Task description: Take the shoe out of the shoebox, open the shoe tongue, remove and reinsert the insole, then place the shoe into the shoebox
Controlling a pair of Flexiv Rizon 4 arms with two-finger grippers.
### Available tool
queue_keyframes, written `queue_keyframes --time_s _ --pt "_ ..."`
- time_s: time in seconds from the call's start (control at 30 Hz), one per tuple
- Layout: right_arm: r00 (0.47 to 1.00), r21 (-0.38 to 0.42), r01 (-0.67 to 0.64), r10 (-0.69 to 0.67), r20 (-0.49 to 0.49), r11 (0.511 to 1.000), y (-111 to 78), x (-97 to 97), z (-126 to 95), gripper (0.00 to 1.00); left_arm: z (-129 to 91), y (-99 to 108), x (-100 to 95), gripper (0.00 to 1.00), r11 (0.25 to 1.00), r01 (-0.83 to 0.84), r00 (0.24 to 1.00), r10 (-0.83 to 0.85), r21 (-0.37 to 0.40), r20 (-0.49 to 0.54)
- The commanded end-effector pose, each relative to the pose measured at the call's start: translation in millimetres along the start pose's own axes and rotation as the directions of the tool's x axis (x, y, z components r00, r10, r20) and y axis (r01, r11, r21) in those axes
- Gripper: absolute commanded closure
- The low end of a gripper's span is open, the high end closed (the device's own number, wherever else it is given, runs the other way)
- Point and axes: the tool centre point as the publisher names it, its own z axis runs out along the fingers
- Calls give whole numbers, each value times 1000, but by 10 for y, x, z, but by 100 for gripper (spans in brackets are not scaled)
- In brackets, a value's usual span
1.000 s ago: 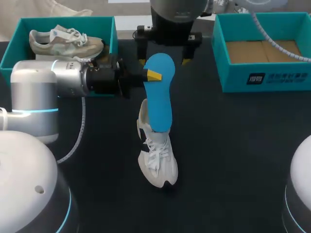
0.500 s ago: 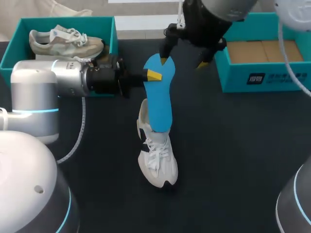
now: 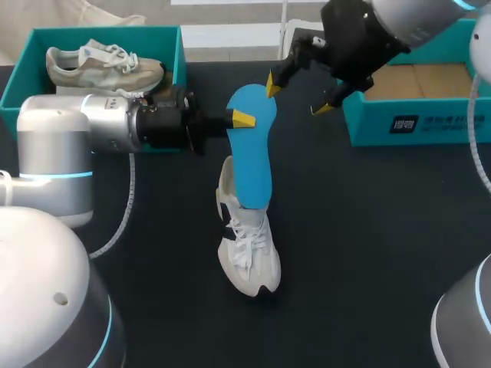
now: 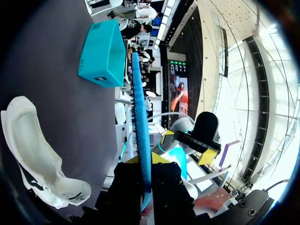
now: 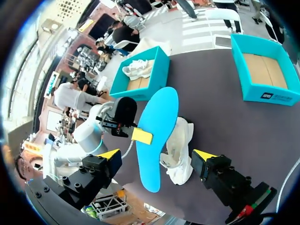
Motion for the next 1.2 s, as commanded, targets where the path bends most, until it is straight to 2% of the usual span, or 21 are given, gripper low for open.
queue_keyframes --time_s 0.03,0.2,0.33,0.5,0.8,1.13,1.2 --pt "949 -64 3 -23 -315 998 -67 -51 3 0 -6 10 -2 100 1000 0 1000 0 1 1" --pt "892 -86 -26 -15 -453 996 -133 -214 4 0 -6 10 -2 100 1000 0 1000 0 1 1" --pt "848 -71 -41 -3 -530 997 -173 -274 18 0 -6 10 -2 100 1000 0 1000 0 1 1" --pt "782 8 -18 19 -623 1000 -206 -330 111 0 -6 10 -2 100 1000 0 1000 0 1 1" --pt "766 -3 -8 4 -643 1000 -127 -371 142 0 -6 10 -2 100 1000 0 1000 0 1 1" --pt "760 40 -2 27 -650 999 -93 -499 231 0 -6 10 -2 100 1000 0 1000 0 1 1" --pt "739 61 -9 48 -672 998 -88 -511 227 0 -6 10 -2 100 1000 0 1000 0 1 1"
